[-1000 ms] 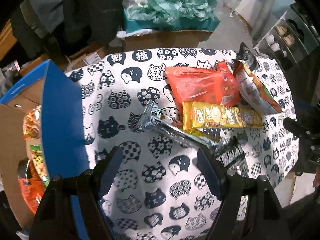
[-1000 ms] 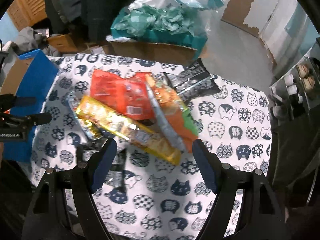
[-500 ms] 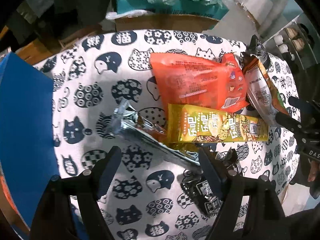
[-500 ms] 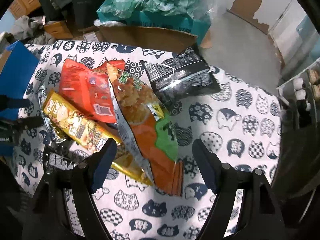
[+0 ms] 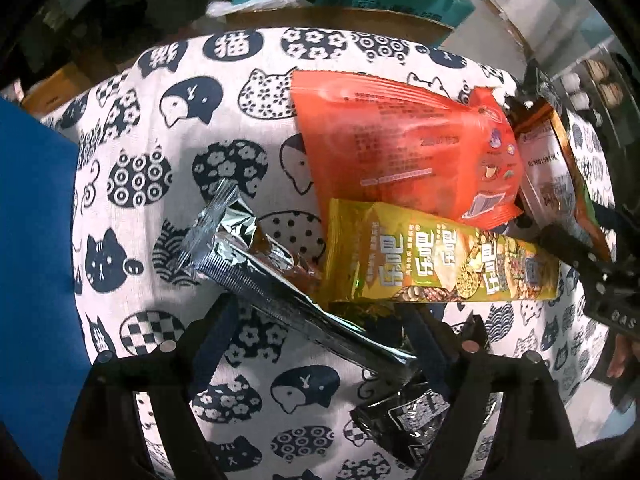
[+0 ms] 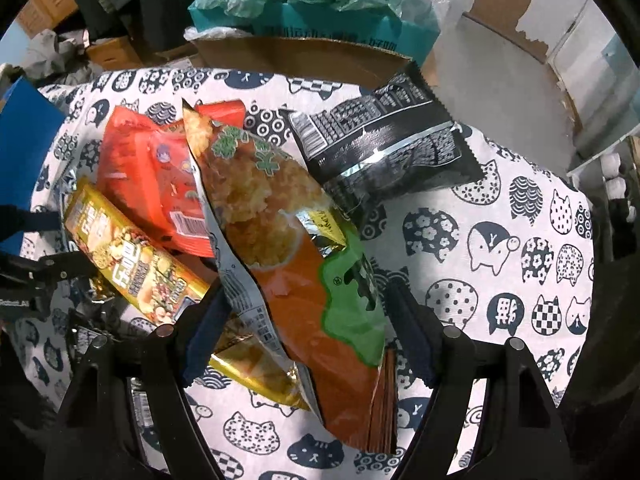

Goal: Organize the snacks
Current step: 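Grasp the silver foil bar with the left gripper while the right grasps the orange-green chip bag, then lift both packets and carry them over the box, then lower both packets into the box and open both grippers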

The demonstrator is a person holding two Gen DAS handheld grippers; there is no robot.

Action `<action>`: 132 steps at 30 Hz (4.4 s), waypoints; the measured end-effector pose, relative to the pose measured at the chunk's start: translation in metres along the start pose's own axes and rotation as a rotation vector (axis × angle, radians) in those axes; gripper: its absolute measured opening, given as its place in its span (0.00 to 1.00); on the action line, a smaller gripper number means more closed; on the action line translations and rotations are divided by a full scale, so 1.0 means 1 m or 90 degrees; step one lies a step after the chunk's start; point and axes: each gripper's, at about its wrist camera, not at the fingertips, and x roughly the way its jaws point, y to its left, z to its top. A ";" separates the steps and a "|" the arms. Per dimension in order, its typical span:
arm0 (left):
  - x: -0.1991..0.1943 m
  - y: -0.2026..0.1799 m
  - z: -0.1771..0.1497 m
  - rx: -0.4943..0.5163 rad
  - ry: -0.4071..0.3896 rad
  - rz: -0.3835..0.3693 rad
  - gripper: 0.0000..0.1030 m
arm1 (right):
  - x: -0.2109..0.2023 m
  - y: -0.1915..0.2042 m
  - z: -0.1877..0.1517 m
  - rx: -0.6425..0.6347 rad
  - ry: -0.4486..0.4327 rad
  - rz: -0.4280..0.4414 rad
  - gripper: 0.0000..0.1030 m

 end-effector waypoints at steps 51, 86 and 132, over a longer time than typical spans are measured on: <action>-0.139 0.020 -0.086 0.197 -0.170 0.076 0.28 | -0.111 0.049 -0.059 0.077 -0.074 0.034 0.37; -0.229 0.119 -0.105 0.114 -0.299 0.102 0.28 | -0.171 0.186 0.008 -0.033 -0.170 0.157 0.37; -0.189 0.273 -0.144 -0.047 -0.232 0.116 0.51 | -0.109 0.381 0.077 -0.159 -0.062 0.223 0.41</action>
